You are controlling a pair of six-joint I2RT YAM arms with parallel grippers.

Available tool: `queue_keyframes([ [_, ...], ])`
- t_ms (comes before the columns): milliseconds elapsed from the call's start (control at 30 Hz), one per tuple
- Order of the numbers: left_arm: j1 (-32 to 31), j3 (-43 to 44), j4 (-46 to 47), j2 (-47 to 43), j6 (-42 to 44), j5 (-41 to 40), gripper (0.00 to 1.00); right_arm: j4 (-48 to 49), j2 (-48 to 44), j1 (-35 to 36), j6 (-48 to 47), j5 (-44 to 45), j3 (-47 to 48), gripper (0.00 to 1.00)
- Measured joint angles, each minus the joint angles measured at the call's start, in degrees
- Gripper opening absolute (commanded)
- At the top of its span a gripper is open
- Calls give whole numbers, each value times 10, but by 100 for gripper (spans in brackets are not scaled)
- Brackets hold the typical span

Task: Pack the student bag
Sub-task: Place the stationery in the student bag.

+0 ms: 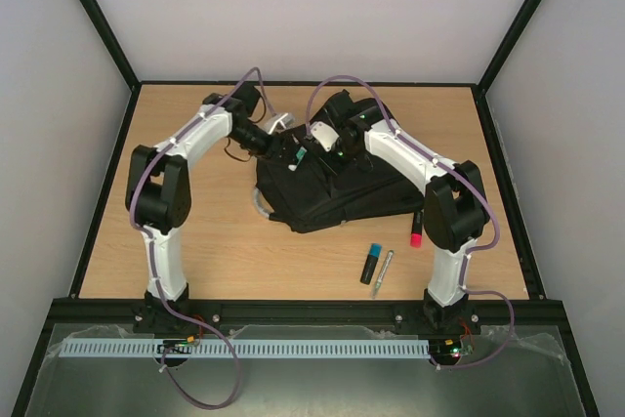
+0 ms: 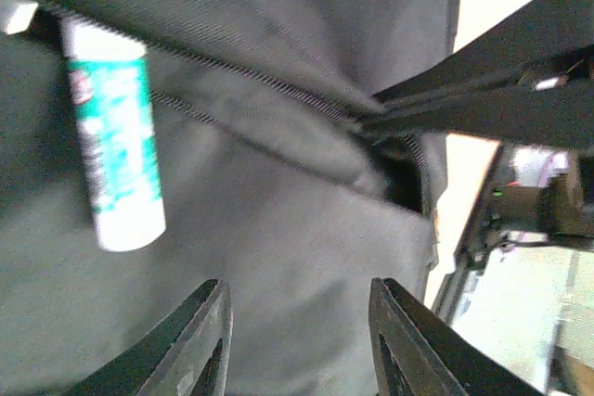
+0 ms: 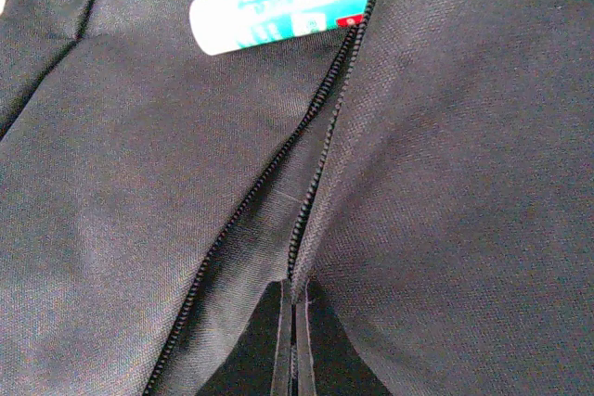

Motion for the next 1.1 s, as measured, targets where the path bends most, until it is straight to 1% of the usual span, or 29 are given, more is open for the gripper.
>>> queue_keyframes([
  [67, 7, -11, -11, -21, 22, -36, 48, 0, 0, 0, 1, 0, 0, 1],
  [133, 12, -31, -4, -42, 28, -88, 54, 0, 0, 0, 1, 0, 0, 1],
  [167, 12, -46, 4, -52, 28, -116, 55, 0, 0, 0, 1, -1, 1, 1],
  [233, 12, -80, 23, -71, 26, -167, 55, 0, 0, 0, 1, -2, 2, 1],
  [367, 11, -116, 62, -79, 19, -223, 52, 1, 0, 0, 1, -4, 3, 1],
  [500, 7, -121, 100, -79, 9, -224, 49, 2, 0, 0, 1, -4, 3, 1],
  [633, -2, -121, 131, -72, 5, -208, 48, 2, 0, 0, 1, -4, 3, 1],
  [767, -20, -106, 143, -39, 4, -188, 48, 2, 0, 0, 1, -4, 3, 1],
  [833, -27, -95, 148, -20, 1, -186, 45, 2, 0, 0, 1, -3, 3, 1],
  [1000, -40, -58, 151, 21, -4, -187, 29, 3, 0, 1, 1, -2, 3, 1],
  [1100, -40, -49, 154, 29, -7, -190, 15, 4, 0, 2, 1, -1, 2, 1],
])
